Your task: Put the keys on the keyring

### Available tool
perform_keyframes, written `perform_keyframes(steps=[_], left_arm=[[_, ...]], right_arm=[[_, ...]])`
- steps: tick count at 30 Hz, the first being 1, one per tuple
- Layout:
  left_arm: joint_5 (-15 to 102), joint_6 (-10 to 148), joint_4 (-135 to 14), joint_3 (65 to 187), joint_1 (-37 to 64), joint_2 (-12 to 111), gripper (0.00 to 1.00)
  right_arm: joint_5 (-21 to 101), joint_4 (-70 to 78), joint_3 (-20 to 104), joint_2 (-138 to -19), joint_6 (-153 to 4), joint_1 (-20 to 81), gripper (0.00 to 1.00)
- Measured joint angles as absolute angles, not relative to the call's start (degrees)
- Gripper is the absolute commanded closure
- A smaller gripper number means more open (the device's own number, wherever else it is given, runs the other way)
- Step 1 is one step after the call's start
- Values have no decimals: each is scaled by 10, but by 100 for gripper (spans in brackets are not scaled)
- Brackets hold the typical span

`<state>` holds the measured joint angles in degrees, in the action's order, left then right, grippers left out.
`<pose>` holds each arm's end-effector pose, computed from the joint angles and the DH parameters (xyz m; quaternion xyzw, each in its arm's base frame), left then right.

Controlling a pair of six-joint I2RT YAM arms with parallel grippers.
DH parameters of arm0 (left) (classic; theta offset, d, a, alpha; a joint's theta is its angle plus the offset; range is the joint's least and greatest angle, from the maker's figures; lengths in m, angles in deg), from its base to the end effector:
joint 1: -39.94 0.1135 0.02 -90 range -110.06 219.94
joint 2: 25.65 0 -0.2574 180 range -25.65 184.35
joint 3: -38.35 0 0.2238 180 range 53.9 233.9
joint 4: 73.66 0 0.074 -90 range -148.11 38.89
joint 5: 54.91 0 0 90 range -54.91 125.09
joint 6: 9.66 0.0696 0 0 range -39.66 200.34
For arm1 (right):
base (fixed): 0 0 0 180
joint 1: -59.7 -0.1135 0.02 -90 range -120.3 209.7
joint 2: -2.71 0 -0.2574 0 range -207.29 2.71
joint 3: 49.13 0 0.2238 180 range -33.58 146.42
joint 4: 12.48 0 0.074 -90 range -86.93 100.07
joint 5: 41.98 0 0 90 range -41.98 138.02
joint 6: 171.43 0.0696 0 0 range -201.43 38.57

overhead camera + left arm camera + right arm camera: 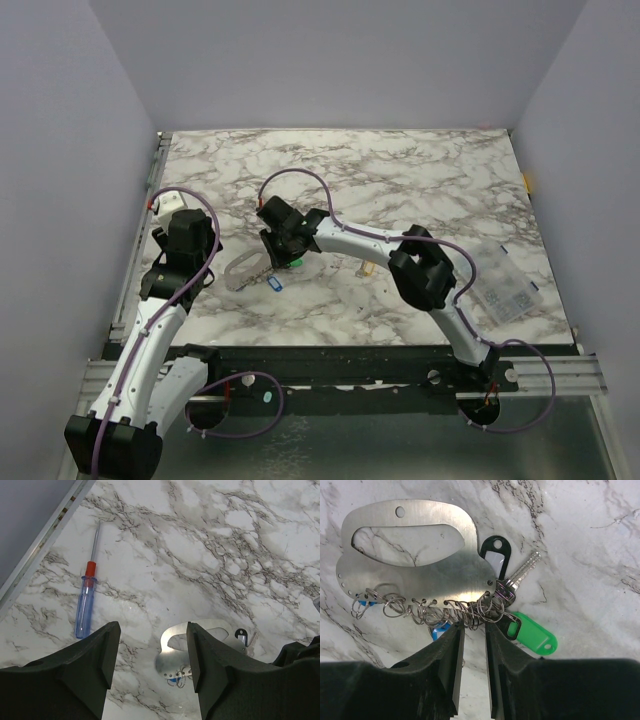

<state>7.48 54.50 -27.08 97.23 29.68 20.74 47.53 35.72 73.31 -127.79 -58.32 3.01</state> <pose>0.1763 0.0009 0.2722 -0.2271 0.8347 0.0593 0.4981 0.2678 0.4086 0.1584 -0.2776 0.9158 0.1893 0.2200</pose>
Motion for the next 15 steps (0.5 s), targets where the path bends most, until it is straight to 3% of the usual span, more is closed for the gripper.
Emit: perform_keyframes(steps=[15], left_arm=[[75, 545, -271, 972, 297, 209, 39]], right_arm=[[478, 293, 698, -1278, -590, 30, 64]])
